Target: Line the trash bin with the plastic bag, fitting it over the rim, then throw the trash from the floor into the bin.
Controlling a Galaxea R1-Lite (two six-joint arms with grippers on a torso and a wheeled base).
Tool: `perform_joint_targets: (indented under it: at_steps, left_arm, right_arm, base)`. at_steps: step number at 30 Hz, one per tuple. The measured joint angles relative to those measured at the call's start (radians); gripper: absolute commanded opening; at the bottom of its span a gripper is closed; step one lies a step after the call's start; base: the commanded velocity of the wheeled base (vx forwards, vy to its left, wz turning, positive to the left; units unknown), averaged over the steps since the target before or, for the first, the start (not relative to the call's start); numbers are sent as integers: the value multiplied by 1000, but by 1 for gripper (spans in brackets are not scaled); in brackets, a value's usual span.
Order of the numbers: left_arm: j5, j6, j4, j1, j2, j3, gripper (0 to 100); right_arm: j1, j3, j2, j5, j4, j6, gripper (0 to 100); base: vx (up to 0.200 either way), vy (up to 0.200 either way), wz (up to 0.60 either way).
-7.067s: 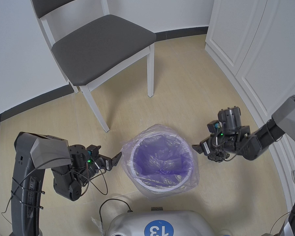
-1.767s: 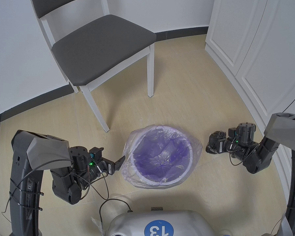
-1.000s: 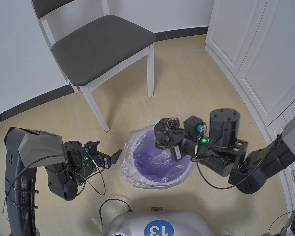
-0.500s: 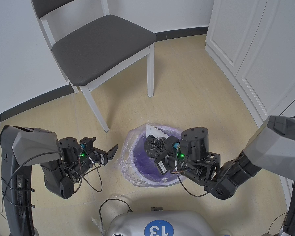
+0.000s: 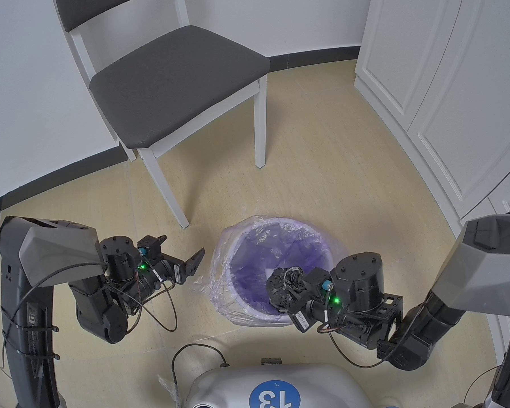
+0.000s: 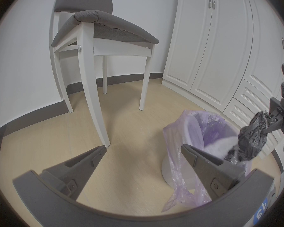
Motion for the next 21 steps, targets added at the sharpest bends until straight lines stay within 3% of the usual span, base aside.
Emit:
perform_joint_targets:
  at_steps: [6, 14, 21]
  left_arm:
    - [0, -1, 0, 0, 0, 0, 100]
    - [0, 0, 0, 0, 0, 0, 100]
    - [-1, 0, 0, 2, 0, 0, 100]
  right_arm:
    - [-5, -35, -4, 0, 24, -6, 0]
    - [-35, -210, 56, 10, 163, -8, 0]
    - [-49, -269, 124, 14, 181, -9, 0]
  base:
    - [0, 0, 0]
    - [0, 0, 0]
    - [0, 0, 0]
